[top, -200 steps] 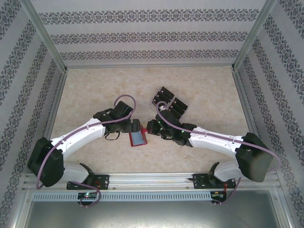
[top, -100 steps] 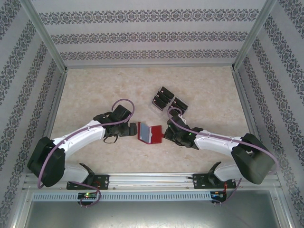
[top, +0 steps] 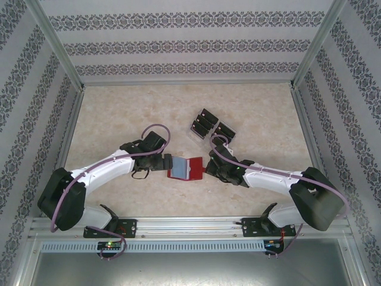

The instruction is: Put the credit cards into the card holder

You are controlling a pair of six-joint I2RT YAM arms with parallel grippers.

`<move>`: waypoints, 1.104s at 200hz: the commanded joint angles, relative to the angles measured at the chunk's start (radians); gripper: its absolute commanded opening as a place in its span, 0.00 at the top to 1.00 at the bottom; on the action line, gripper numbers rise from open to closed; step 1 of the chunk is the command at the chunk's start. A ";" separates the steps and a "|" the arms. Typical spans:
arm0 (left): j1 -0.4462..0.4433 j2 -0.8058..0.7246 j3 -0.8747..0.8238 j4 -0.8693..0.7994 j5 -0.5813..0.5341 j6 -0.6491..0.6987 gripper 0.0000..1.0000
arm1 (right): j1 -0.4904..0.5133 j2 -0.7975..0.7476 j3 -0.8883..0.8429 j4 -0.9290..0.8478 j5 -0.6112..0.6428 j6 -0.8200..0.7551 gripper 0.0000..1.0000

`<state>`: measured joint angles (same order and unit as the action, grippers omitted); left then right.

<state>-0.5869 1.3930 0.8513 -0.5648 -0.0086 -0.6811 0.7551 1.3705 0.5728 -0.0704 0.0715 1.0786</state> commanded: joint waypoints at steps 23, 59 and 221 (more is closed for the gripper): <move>0.009 0.036 0.029 0.018 -0.017 0.009 0.00 | -0.001 0.024 -0.003 0.014 0.025 0.009 1.00; 0.009 0.080 0.030 0.028 -0.029 0.016 0.00 | 0.000 0.034 -0.006 0.017 0.032 0.012 1.00; 0.033 0.136 -0.079 0.383 0.300 -0.085 0.00 | -0.055 0.094 -0.074 0.044 0.013 0.032 1.00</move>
<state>-0.5674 1.5154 0.7799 -0.2153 0.2844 -0.7532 0.7231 1.4277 0.5388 0.0109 0.0696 1.0992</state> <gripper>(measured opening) 0.999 0.066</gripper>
